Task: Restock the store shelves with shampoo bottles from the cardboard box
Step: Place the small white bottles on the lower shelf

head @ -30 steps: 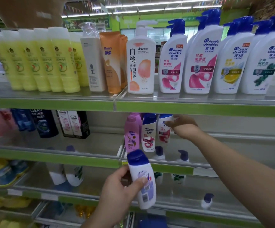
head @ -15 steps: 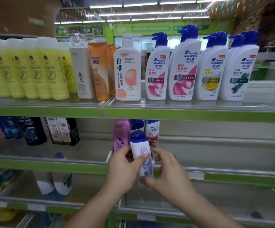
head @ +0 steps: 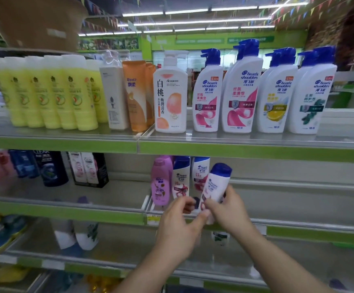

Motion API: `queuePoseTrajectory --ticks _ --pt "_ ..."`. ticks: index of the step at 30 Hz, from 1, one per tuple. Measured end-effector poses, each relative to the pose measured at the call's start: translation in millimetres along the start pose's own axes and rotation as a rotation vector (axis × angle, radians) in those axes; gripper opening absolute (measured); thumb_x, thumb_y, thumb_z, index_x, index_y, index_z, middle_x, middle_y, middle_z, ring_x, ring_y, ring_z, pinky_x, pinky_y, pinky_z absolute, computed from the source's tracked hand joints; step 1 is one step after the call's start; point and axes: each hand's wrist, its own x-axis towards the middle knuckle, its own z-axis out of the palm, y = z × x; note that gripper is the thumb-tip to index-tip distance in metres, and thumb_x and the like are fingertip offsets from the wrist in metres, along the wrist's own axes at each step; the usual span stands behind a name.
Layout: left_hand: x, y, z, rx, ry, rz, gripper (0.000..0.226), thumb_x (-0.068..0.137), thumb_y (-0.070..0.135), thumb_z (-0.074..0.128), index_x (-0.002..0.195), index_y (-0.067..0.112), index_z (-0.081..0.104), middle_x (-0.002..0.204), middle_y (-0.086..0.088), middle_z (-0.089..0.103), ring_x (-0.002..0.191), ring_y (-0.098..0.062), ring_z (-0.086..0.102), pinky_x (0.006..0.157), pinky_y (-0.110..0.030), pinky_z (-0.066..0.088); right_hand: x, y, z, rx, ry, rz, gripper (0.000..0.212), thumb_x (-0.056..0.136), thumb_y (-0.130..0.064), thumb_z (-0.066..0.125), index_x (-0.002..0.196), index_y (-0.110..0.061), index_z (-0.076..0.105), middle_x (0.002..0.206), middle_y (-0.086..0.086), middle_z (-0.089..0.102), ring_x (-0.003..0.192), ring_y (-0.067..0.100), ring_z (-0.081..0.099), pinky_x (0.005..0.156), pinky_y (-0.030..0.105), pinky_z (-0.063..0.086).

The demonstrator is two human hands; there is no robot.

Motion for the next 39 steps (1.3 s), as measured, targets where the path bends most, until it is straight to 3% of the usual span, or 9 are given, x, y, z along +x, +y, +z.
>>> queuePoseTrajectory --ticks 3,6,8,13,18,26,31,36,39 --pt "-13 -20 -12 -0.039 0.013 -0.037 0.017 0.082 0.049 0.072 0.092 0.044 0.059 0.097 0.019 0.065 0.091 0.011 0.058 0.080 -0.017 0.051 26 -4 -6 0.036 0.021 0.064 0.042 0.074 -0.008 0.079 0.104 -0.023 0.054 0.094 -0.002 0.071 0.084 0.014 0.070 0.058 0.024 0.051" --pt "-25 -34 -22 -0.062 0.038 -0.079 0.016 0.080 0.047 0.074 0.088 0.036 0.066 0.094 0.017 0.068 0.090 0.007 0.062 0.082 -0.021 0.051 45 -8 -7 0.021 -0.038 0.087 0.043 0.074 -0.008 0.082 0.100 -0.024 0.052 0.095 0.001 0.071 0.081 0.017 0.070 0.051 0.023 0.050" --pt "-31 -41 -27 -0.080 0.054 -0.082 0.014 0.079 0.044 0.076 0.085 0.034 0.068 0.093 0.017 0.069 0.090 0.003 0.064 0.082 -0.022 0.051 55 -8 -5 0.033 -0.080 0.091 0.041 0.074 -0.006 0.083 0.098 -0.023 0.055 0.095 0.001 0.072 0.082 0.016 0.071 0.059 0.026 0.055" --pt "-39 -49 -35 -0.089 0.105 -0.096 0.014 0.076 0.037 0.080 0.083 0.041 0.067 0.091 0.019 0.069 0.089 0.000 0.064 0.074 -0.018 0.045 70 0 6 -0.017 -0.115 0.090 0.038 0.075 -0.001 0.081 0.098 -0.024 0.060 0.090 -0.004 0.073 0.081 0.011 0.070 0.058 0.020 0.050" --pt "-43 -54 -39 -0.114 0.115 -0.136 0.015 0.077 0.026 0.083 0.077 0.035 0.070 0.084 0.013 0.071 0.079 -0.004 0.067 0.080 -0.030 0.056 81 7 11 -0.085 -0.090 0.051 0.048 0.074 -0.001 0.081 0.111 -0.022 0.057 0.096 -0.005 0.070 0.086 0.011 0.069 0.067 0.023 0.054" --pt "-41 -51 -32 -0.111 0.046 -0.177 0.014 0.078 0.029 0.081 0.075 0.036 0.069 0.082 0.014 0.071 0.080 -0.001 0.067 0.080 -0.030 0.057 88 12 15 -0.106 -0.037 0.024 0.047 0.081 -0.003 0.078 0.111 -0.025 0.048 0.093 -0.012 0.063 0.074 -0.003 0.062 0.046 0.009 0.047" --pt "-38 -53 -26 -0.123 0.038 -0.159 0.016 0.076 0.030 0.083 0.078 0.039 0.070 0.081 0.013 0.073 0.077 -0.004 0.068 0.074 -0.027 0.057 92 19 20 -0.053 -0.007 0.031 0.047 0.081 0.001 0.075 0.106 -0.030 0.050 0.099 -0.009 0.066 0.086 0.006 0.066 0.063 0.021 0.054" --pt "-34 -57 -22 -0.162 0.017 -0.191 0.016 0.073 0.029 0.086 0.070 0.035 0.072 0.075 0.009 0.071 0.070 -0.005 0.067 0.067 -0.017 0.052 97 23 24 -0.073 -0.005 0.023 0.044 0.083 -0.001 0.073 0.104 -0.032 0.049 0.097 -0.011 0.065 0.085 0.002 0.064 0.060 0.017 0.051" --pt "-31 -59 -19 -0.200 -0.021 -0.218 0.017 0.072 0.023 0.088 0.066 0.029 0.073 0.076 0.002 0.072 0.070 -0.010 0.068 0.072 -0.026 0.056 97 25 24 -0.074 -0.011 0.026 0.046 0.083 -0.001 0.072 0.103 -0.036 0.048 0.095 -0.014 0.065 0.078 -0.003 0.065 0.053 0.010 0.049"
